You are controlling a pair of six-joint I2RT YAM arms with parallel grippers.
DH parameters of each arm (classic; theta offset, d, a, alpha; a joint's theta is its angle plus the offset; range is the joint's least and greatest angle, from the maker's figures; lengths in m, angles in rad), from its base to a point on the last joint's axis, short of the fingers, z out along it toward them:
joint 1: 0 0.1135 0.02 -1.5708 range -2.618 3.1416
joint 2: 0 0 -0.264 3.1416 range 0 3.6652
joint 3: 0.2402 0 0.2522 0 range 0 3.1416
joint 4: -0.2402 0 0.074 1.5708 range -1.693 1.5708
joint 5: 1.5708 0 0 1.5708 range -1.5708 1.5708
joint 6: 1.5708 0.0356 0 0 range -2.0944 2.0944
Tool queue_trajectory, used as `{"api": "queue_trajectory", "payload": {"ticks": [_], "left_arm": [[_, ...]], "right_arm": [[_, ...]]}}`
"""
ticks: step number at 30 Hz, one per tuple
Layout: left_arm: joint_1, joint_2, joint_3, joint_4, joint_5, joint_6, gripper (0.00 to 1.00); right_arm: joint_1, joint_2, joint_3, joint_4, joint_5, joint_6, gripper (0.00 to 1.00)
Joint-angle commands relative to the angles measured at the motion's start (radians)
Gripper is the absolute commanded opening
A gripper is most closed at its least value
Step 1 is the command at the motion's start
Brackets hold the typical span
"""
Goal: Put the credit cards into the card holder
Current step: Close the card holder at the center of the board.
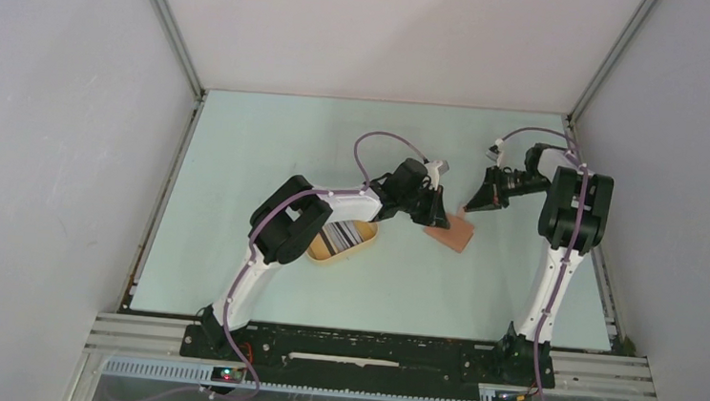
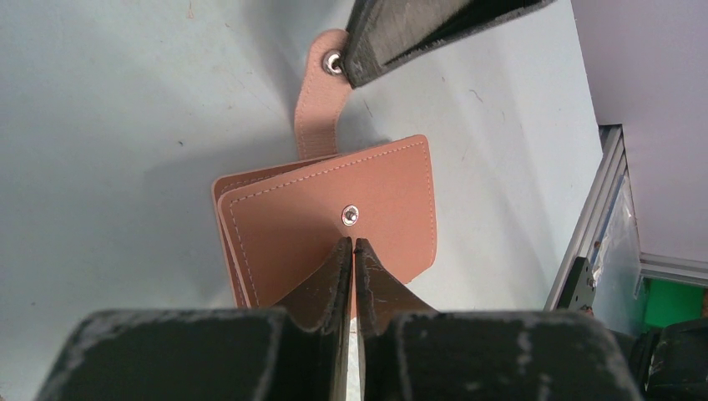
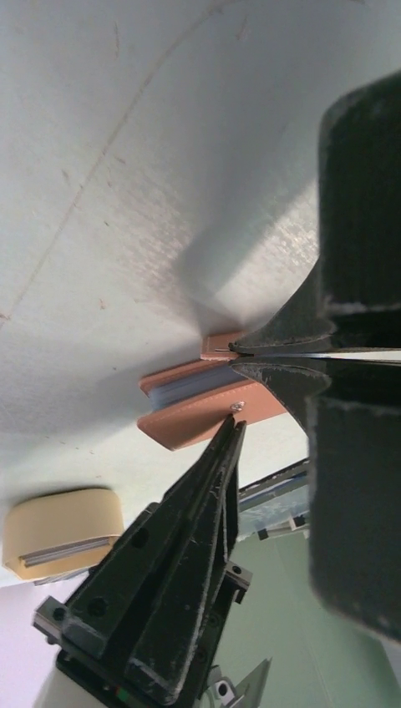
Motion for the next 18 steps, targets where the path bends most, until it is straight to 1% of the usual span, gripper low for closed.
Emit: {"api": "queue_trajectory", "payload": {"ticks": [1,4,7,13,18], "left_arm": [[-0.007,0.022,0.024,-0.109,0.013,0.026,0.1],[-0.003,0.024,0.025,-0.108,0.024,0.009,0.1],[0.001,0.025,0.025,-0.102,0.037,-0.01,0.1],[0.008,0.014,0.012,-0.088,0.044,-0.029,0.1],[0.011,0.008,0.002,-0.073,0.056,-0.047,0.1]], "right_arm": [[-0.005,-0.127,-0.061,-0.003,-0.043,-0.113,0.0],[-0.005,-0.179,-0.109,0.012,-0.066,-0.161,0.0],[0.002,-0.214,-0.131,0.025,-0.051,-0.18,0.0],[0.049,-0.289,-0.179,0.085,0.086,-0.205,0.0],[0.085,-0.372,-0.245,0.134,0.157,-0.276,0.0]]}}
